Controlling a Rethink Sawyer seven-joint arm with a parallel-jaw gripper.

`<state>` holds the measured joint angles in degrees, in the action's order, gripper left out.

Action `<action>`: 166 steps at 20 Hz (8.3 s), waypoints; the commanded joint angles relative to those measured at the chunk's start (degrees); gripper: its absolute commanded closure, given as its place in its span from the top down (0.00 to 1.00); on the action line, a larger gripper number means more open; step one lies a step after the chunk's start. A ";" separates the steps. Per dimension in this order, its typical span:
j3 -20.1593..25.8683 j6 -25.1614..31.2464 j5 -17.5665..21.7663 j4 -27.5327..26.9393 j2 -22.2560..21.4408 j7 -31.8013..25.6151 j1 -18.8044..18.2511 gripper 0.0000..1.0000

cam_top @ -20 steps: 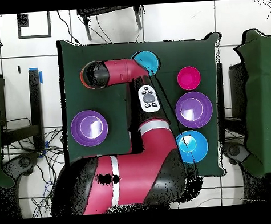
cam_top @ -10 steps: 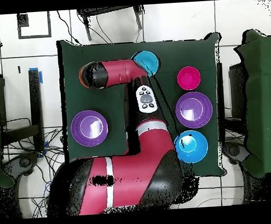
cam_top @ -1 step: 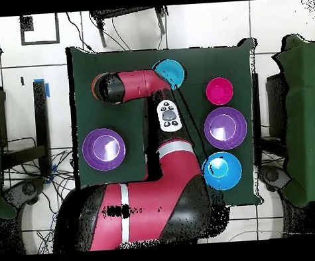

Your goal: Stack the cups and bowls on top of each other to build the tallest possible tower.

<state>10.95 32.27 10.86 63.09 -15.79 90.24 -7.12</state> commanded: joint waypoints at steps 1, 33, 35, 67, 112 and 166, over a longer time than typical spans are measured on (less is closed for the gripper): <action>1.92 -1.73 1.54 -0.55 2.45 2.84 -0.63 0.00; 3.45 -3.49 2.21 -0.29 4.21 0.77 -1.92 1.00; 3.35 -3.65 2.33 -0.21 4.29 0.73 -1.98 1.00; 3.69 -1.95 0.89 -0.96 4.86 2.20 -1.19 1.00; 4.55 1.21 -0.55 -3.15 2.78 2.19 -0.59 1.00; 4.24 6.34 -1.38 -1.48 -0.22 1.53 -1.83 0.00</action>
<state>11.95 31.51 10.68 59.50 -15.15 90.24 -8.43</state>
